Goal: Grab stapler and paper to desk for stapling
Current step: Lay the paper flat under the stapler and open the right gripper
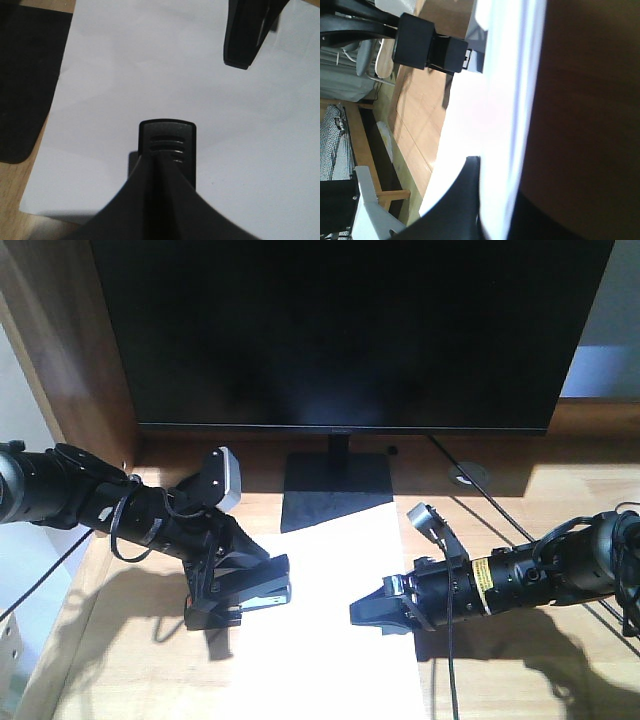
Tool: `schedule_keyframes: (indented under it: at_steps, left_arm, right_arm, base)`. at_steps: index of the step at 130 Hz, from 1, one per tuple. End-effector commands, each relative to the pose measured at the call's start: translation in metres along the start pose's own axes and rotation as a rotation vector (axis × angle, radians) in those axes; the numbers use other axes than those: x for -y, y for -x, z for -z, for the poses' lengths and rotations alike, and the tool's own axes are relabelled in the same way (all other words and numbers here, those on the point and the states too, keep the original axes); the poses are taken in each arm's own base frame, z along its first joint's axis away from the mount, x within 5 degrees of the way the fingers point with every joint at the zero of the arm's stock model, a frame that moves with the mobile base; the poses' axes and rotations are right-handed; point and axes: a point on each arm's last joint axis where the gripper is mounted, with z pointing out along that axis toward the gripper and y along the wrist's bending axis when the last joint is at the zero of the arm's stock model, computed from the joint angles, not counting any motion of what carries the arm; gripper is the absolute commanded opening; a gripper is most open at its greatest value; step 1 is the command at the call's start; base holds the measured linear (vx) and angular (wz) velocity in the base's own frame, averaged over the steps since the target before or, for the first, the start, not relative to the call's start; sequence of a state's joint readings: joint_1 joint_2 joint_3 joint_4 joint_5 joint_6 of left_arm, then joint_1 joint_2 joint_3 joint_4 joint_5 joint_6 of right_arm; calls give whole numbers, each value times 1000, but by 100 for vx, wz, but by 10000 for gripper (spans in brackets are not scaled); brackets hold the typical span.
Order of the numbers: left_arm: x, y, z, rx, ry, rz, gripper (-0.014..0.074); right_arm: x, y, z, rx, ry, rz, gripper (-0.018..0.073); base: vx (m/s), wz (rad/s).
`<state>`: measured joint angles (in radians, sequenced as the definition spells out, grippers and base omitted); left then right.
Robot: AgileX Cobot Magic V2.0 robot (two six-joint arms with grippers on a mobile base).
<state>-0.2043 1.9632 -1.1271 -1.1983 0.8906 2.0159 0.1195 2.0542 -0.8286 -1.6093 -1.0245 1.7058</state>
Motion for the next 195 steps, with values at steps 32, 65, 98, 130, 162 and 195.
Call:
schedule_keyframes:
  at_steps: [32, 65, 98, 130, 162, 195]
  left_arm:
    - [1, 21, 4, 112, -14, 7, -6]
    - [2, -1, -30, 57, -67, 20, -6]
    - [-1, -11, -35, 18, -54, 26, -6]
    - [0, -5, -30, 27, -42, 15, -6]
    - [5, 28, -1, 82, 5, -61, -6]
    - [14, 57, 28, 123, 73, -143, -6]
  right_arm:
    - [-15, 12, 7, 53, 40, 44, -3]
    - [-15, 12, 7, 53, 39, 44, -3]
    - [-15, 12, 7, 52, 41, 44, -3]
    - [-15, 12, 7, 52, 41, 44, -3]
    - [-15, 12, 7, 52, 41, 44, -3]
    - [-15, 12, 7, 53, 41, 43, 3]
  base:
    - [0, 0]
    - [0, 0]
    - [0, 0]
    - [0, 0]
    - [0, 0]
    - [0, 0]
